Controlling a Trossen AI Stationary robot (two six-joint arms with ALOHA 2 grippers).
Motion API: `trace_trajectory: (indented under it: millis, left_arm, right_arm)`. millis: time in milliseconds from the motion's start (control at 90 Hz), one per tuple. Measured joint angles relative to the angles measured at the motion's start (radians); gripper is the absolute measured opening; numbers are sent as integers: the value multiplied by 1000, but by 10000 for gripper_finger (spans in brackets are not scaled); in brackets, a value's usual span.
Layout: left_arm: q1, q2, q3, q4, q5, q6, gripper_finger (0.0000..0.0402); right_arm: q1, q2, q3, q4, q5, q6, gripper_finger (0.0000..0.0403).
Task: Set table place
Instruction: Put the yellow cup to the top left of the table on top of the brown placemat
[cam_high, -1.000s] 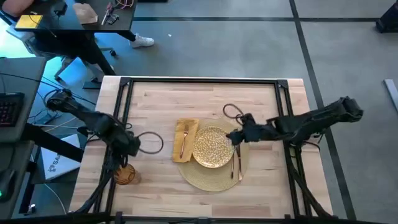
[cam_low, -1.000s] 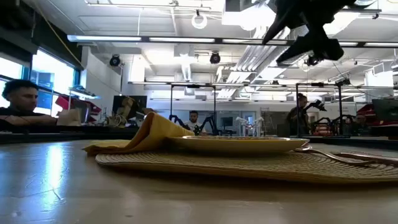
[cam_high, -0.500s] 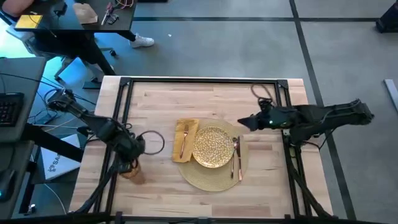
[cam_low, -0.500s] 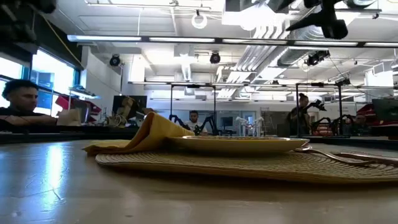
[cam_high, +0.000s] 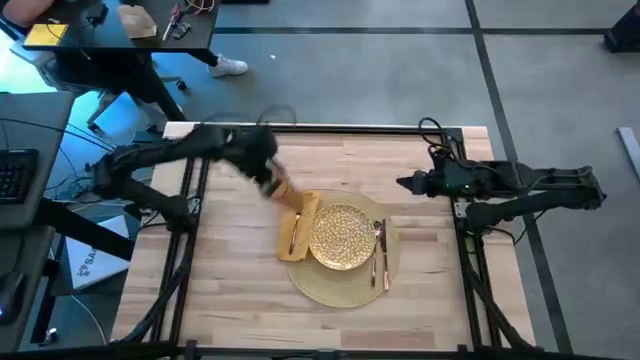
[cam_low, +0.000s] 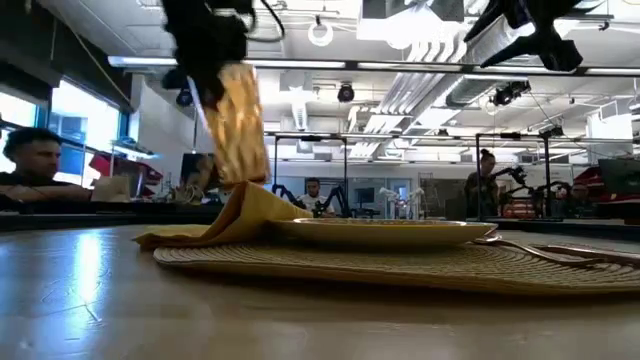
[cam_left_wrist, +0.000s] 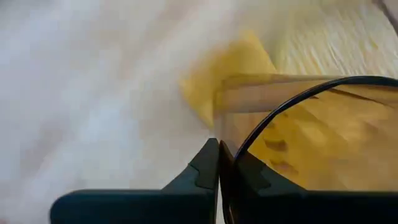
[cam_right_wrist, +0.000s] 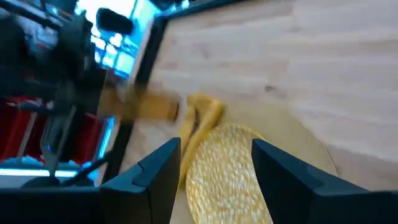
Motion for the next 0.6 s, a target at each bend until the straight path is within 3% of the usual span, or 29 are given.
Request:
trace_trajectory:
  millis: [122, 289, 600]
  left_arm:
    - [107, 164, 87, -28, 42, 120, 0]
    - [121, 329, 213, -137, 45, 190, 0]
    - [99, 411, 351, -126, -93, 164, 0]
  right_arm:
    - [-3, 10, 0, 4, -25, -15, 172]
    - [-2, 10, 0, 4, -25, -10, 171]
    - [-2, 17, 0, 0, -25, -10, 171]
